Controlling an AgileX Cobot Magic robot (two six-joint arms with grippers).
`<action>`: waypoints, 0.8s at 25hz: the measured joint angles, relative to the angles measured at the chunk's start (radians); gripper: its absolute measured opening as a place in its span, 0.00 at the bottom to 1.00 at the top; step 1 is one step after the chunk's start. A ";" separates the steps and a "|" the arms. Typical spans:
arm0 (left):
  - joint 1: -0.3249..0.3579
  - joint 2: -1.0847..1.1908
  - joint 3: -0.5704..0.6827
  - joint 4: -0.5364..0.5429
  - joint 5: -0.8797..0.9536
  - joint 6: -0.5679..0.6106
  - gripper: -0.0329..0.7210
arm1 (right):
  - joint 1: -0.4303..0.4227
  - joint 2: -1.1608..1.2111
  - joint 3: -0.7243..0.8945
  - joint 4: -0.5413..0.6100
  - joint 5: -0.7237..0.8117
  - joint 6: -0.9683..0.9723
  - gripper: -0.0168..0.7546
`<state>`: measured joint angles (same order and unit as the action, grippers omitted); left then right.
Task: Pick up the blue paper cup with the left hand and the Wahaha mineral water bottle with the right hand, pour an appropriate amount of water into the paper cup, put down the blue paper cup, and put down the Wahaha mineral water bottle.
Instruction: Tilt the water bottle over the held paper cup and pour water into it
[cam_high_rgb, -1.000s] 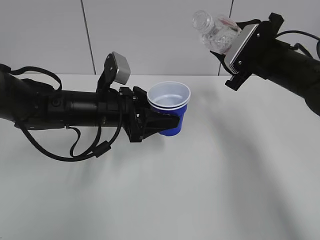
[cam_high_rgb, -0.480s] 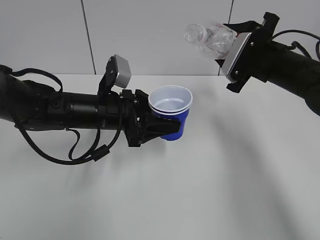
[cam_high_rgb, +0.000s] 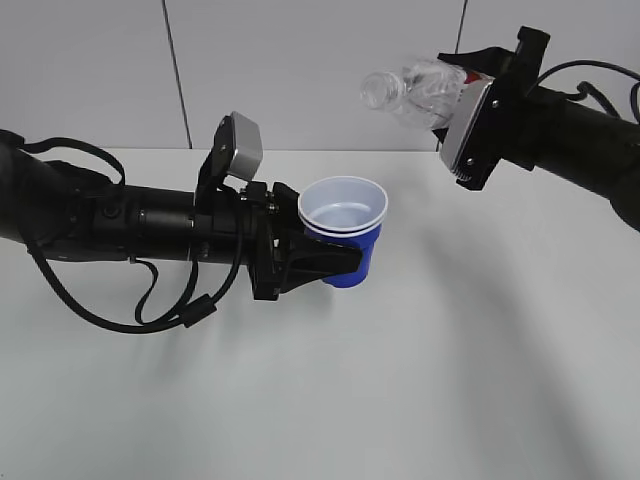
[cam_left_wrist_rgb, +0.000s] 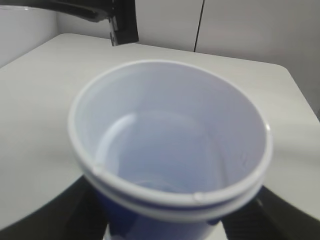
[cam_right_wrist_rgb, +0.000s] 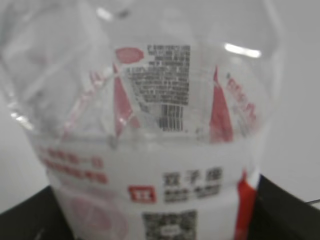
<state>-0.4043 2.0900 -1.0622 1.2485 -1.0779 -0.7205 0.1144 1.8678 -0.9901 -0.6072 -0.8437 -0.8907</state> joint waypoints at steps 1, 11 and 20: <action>0.000 0.000 0.000 0.000 0.000 0.000 0.68 | 0.000 0.000 0.000 -0.007 0.000 -0.005 0.65; 0.000 0.000 0.000 -0.014 0.000 0.000 0.68 | 0.000 0.000 0.000 -0.041 0.015 -0.066 0.65; 0.000 0.000 0.000 -0.019 0.000 0.000 0.68 | 0.000 0.000 0.000 -0.043 0.015 -0.148 0.65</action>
<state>-0.4043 2.0900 -1.0622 1.2299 -1.0779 -0.7205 0.1144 1.8678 -0.9901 -0.6506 -0.8286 -1.0383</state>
